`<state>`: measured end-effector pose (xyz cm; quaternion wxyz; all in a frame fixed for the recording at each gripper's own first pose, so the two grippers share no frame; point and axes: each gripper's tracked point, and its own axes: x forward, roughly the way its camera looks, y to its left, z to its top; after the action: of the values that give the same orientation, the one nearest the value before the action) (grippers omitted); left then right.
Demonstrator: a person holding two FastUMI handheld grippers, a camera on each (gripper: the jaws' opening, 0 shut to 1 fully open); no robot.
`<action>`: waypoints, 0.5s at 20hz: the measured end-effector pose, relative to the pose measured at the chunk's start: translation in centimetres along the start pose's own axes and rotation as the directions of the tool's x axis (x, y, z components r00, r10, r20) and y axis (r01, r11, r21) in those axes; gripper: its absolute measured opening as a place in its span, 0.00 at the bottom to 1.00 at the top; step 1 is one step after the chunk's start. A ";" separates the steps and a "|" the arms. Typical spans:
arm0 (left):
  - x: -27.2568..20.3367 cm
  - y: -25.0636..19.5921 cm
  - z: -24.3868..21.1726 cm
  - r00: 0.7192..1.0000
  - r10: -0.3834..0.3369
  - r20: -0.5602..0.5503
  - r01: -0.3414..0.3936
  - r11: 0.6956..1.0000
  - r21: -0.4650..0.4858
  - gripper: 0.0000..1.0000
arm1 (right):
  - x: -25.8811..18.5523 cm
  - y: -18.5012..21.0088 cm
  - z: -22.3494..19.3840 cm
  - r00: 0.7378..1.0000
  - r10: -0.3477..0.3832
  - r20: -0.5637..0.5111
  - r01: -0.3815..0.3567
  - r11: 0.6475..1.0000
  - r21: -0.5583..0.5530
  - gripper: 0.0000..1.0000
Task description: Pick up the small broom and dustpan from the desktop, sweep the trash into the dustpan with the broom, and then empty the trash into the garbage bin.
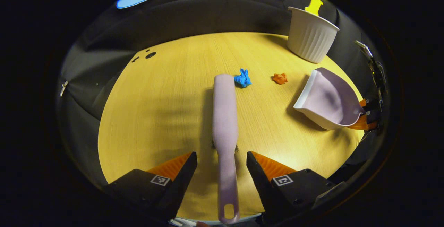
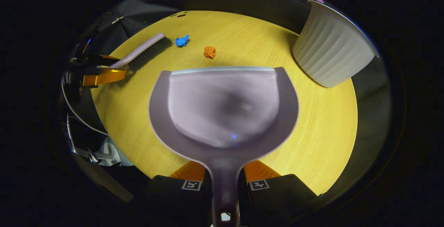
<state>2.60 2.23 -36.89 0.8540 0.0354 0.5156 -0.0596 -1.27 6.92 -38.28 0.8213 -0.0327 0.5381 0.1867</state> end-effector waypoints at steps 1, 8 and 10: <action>0.3 0.0 0.1 1.000 0.008 -0.019 -0.008 1.000 0.002 0.89 | 0.0 0.1 0.0 1.000 0.007 -0.007 -0.007 1.000 -0.001 0.35; 2.4 0.0 -0.6 0.993 0.051 -0.104 -0.053 0.998 -0.015 0.33 | 0.1 0.2 -0.6 0.998 0.042 -0.053 -0.044 0.998 -0.038 0.35; 2.2 0.2 -0.8 0.991 0.045 -0.126 -0.051 0.998 -0.042 0.31 | 0.1 0.2 -0.7 0.997 0.045 -0.062 -0.048 0.997 -0.053 0.35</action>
<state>2.94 2.38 -39.16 0.8220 0.0321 0.5681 -0.0248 -1.87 6.99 -38.64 0.7988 -0.0482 0.5582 0.2192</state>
